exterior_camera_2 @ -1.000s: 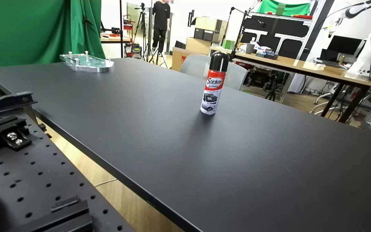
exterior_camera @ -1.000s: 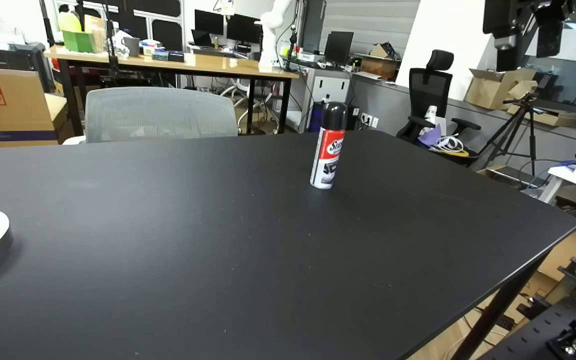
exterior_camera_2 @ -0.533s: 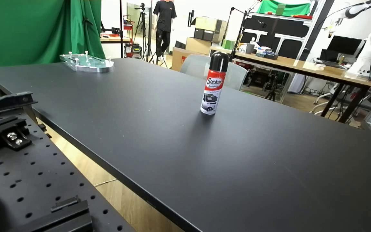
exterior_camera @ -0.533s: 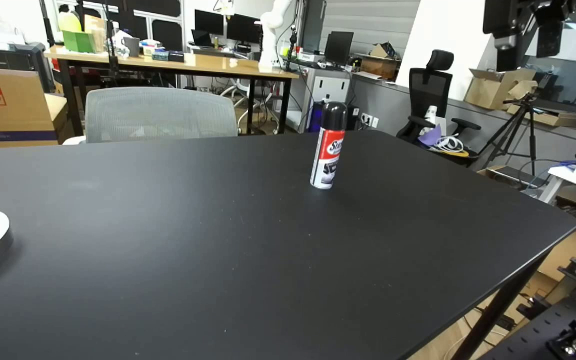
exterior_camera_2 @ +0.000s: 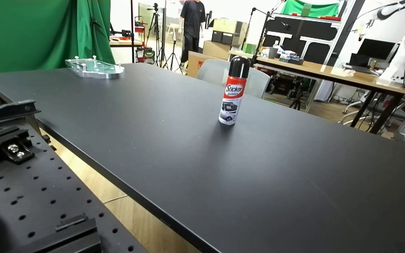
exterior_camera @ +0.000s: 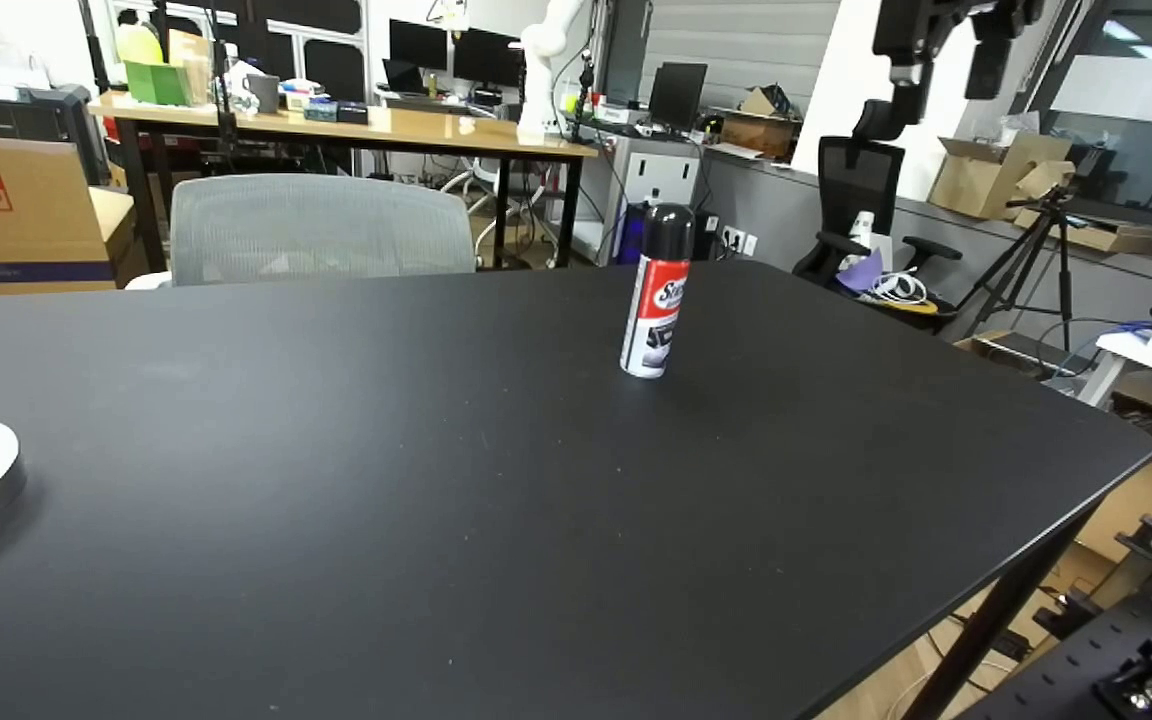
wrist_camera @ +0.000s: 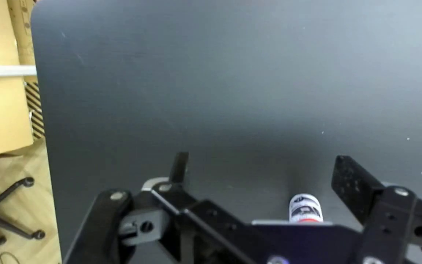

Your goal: Remove the black lid from the spray can

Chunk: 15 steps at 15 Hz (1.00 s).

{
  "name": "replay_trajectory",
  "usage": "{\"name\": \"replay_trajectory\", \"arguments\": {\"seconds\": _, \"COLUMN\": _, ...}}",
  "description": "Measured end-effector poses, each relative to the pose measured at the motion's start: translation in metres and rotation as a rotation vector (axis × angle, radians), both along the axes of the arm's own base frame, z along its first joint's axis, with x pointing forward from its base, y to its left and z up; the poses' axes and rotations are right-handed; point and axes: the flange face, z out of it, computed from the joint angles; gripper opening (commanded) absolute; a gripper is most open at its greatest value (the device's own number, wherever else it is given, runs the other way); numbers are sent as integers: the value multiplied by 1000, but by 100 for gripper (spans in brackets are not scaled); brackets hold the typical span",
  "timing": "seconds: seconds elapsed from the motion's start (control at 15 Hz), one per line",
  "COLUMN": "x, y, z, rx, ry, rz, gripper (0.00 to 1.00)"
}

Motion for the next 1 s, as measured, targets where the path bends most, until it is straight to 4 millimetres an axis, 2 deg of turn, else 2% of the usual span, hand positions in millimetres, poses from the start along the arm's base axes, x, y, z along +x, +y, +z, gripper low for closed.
{"name": "replay_trajectory", "arguments": {"seconds": 0.2, "x": 28, "y": 7, "z": -3, "rx": 22, "ry": -72, "rz": 79, "gripper": 100}}
{"name": "replay_trajectory", "arguments": {"seconds": 0.4, "x": 52, "y": 16, "z": -16, "rx": 73, "ry": -69, "rz": 147, "gripper": 100}}
{"name": "replay_trajectory", "arguments": {"seconds": 0.8, "x": 51, "y": 15, "z": -16, "rx": 73, "ry": -67, "rz": 146, "gripper": 100}}
{"name": "replay_trajectory", "arguments": {"seconds": 1.0, "x": 58, "y": 17, "z": -27, "rx": 77, "ry": -44, "rz": 174, "gripper": 100}}
